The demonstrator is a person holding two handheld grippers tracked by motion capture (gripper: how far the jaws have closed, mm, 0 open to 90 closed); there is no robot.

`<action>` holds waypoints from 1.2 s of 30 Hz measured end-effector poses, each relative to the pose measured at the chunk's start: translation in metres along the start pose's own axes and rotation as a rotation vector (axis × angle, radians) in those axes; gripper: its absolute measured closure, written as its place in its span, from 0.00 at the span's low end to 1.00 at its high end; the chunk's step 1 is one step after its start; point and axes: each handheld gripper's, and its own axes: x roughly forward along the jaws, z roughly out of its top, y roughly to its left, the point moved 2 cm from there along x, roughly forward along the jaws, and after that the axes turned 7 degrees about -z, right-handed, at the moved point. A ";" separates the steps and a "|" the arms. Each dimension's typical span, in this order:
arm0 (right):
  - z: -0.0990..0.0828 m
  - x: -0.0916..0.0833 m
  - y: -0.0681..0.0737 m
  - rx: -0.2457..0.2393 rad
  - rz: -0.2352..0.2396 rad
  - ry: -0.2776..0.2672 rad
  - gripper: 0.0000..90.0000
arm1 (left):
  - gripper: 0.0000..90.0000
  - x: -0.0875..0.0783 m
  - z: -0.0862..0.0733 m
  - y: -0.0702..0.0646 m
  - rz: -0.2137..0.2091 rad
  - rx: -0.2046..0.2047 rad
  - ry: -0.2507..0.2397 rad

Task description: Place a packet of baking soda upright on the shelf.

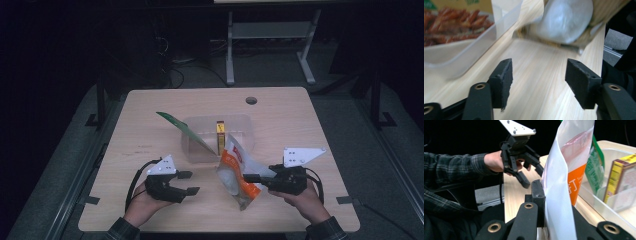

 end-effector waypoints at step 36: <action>0.032 -0.034 -0.043 -0.021 -0.165 -0.041 1.00 | 0.20 -0.007 -0.028 0.020 0.078 -0.039 0.044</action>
